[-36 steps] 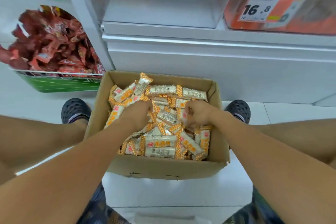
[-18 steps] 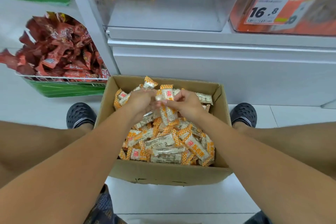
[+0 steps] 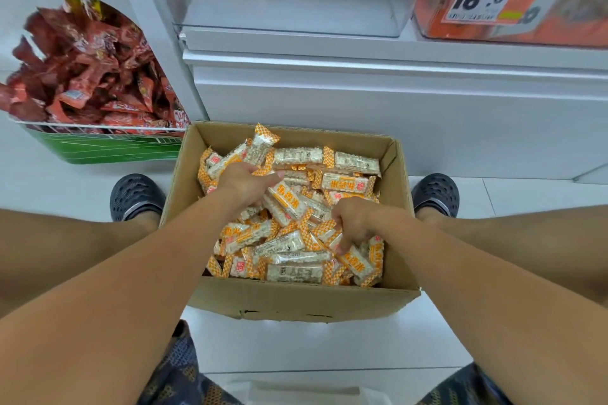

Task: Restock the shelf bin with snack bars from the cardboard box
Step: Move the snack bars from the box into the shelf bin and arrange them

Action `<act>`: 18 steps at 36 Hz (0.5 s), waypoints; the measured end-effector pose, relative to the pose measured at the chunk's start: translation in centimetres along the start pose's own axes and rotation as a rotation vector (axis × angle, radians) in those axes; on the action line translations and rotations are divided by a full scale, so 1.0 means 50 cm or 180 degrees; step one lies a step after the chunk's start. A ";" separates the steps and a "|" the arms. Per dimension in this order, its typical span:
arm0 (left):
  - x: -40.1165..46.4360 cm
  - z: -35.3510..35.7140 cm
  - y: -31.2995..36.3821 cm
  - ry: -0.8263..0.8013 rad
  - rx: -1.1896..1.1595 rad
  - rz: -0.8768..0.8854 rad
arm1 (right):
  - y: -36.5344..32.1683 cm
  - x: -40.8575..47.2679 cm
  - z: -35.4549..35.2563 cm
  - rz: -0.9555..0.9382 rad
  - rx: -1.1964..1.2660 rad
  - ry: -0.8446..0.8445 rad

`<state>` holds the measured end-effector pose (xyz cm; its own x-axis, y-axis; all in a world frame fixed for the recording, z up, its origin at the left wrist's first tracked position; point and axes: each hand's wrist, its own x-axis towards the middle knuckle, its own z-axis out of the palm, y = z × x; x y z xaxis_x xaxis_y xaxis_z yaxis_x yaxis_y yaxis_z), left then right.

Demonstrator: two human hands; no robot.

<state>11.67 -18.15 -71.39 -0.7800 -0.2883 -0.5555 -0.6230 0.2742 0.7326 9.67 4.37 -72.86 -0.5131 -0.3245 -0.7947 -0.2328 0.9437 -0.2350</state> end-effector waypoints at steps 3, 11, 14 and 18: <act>-0.002 -0.004 -0.001 -0.0109 0.0125 -0.0030 | 0.009 0.003 -0.011 0.0019 0.0399 0.0143; -0.011 -0.015 0.023 -0.0564 0.0404 0.0275 | 0.009 -0.045 -0.172 -0.0878 0.2365 0.0784; -0.008 -0.006 0.022 -0.0797 0.0204 0.0268 | -0.010 -0.055 -0.187 -0.1197 0.3173 0.0869; -0.005 -0.001 0.020 -0.0712 -0.0476 0.0074 | -0.009 -0.041 -0.162 -0.0953 0.4772 0.0804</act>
<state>11.24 -17.87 -70.49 -0.7979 -0.0691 -0.5989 -0.6023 0.1348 0.7868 4.14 4.08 -66.61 -0.7578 -0.3632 -0.5421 0.5843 -0.0077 -0.8115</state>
